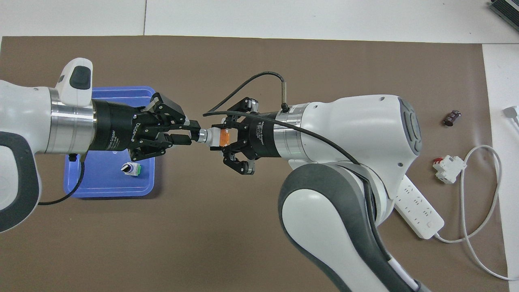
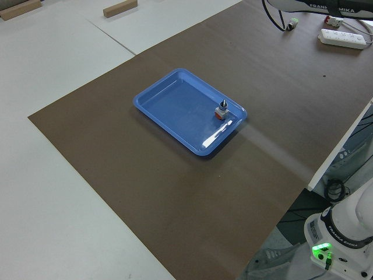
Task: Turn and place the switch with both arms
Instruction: 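Bring the left gripper to the switch held by the right gripper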
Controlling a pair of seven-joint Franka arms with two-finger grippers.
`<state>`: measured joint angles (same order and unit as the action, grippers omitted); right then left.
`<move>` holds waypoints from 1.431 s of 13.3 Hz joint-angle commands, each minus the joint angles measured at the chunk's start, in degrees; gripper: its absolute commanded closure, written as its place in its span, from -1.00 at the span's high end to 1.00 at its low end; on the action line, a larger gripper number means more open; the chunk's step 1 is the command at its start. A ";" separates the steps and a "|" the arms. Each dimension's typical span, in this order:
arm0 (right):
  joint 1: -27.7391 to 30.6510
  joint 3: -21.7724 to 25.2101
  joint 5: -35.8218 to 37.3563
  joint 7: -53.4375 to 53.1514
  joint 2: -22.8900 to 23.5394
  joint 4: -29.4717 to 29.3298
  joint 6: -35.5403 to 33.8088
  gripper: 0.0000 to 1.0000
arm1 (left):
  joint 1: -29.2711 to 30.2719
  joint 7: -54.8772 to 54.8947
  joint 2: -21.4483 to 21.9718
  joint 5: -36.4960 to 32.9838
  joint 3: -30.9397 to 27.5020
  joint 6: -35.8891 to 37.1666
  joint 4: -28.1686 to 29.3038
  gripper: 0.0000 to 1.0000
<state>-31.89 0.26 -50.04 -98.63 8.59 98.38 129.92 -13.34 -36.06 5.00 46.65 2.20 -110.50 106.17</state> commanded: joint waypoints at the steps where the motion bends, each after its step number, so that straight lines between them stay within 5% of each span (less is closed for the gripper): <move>1: -0.11 0.09 0.11 -0.51 0.29 -0.56 0.07 -1.00 | -1.07 0.11 0.62 1.07 -0.71 -1.21 1.15 -0.72; 2: -0.11 0.09 0.11 -0.51 0.29 -0.56 0.16 -1.00 | -1.07 0.12 0.71 1.07 -0.71 -0.95 1.06 -1.00; 8: -0.11 0.09 0.11 -0.51 0.29 -0.47 0.07 -1.00 | -1.07 0.46 0.62 0.63 -0.71 -0.33 0.62 -1.00; 13: -0.11 0.01 0.11 -0.51 0.29 -0.47 -0.19 -1.00 | -0.90 32.65 1.32 -0.07 -0.97 -0.24 2.54 -1.00; 19: -0.11 0.09 0.11 -0.51 0.29 -0.47 -0.28 -1.00 | -0.54 46.58 2.46 -3.48 -0.97 0.02 2.73 -1.00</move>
<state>-32.08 0.14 -50.04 -98.89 8.99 98.37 129.88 -13.36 5.39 5.42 46.38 2.01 -110.50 106.77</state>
